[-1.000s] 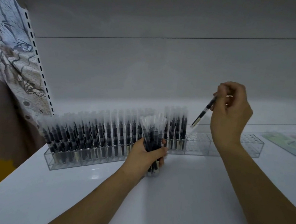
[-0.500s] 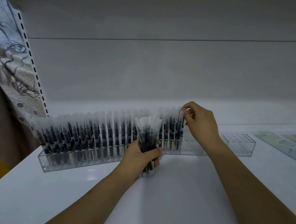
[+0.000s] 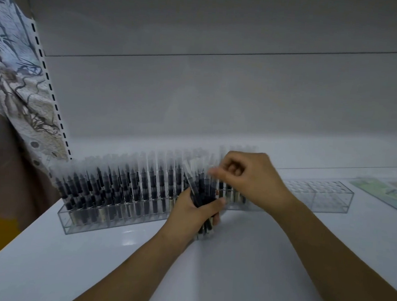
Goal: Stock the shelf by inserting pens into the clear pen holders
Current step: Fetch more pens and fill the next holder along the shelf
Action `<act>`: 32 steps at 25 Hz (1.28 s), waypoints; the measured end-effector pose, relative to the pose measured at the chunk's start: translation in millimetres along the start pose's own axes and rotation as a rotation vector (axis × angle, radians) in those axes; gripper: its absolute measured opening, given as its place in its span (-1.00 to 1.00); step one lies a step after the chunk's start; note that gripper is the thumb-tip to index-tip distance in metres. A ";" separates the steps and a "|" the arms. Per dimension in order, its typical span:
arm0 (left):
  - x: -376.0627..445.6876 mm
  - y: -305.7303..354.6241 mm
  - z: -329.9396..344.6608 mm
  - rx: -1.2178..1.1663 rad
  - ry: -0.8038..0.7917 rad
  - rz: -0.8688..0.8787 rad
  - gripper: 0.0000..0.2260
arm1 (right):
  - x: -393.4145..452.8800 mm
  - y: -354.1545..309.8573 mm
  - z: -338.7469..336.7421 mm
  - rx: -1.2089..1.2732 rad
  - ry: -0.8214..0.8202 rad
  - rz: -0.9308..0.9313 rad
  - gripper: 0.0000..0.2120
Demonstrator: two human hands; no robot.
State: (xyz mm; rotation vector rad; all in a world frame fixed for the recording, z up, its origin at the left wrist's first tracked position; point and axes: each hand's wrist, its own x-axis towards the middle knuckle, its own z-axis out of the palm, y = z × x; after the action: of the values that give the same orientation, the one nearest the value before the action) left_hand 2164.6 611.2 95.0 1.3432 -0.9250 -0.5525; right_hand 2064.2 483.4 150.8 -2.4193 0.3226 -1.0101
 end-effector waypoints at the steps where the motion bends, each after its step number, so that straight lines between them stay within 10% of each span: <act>1: 0.6 0.6 0.3 -0.002 0.007 0.005 -0.86 | -0.1 -2.3 5.1 0.010 -0.025 -0.004 -0.69; 6: 0.6 1.4 1.0 -0.037 0.018 -0.019 -0.86 | -0.7 -4.1 -2.6 0.256 0.046 0.087 -0.84; 13: 1.1 -3.2 2.5 -0.007 0.052 -0.066 -0.92 | 6.8 24.0 -43.1 0.390 0.922 0.165 -0.84; 27: 1.8 -5.8 0.5 0.024 0.055 -0.115 -0.92 | 13.0 58.0 -15.4 -0.263 0.159 0.160 -0.78; 32: 1.9 -6.0 0.2 0.011 0.056 -0.114 -0.89 | 11.8 50.8 -23.5 -0.438 0.227 0.280 -0.58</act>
State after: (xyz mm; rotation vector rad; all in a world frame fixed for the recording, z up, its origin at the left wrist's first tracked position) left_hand 2166.5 608.5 89.6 1.4204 -0.8104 -0.5943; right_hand 2054.2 427.3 145.3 -2.5295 1.0270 -1.1802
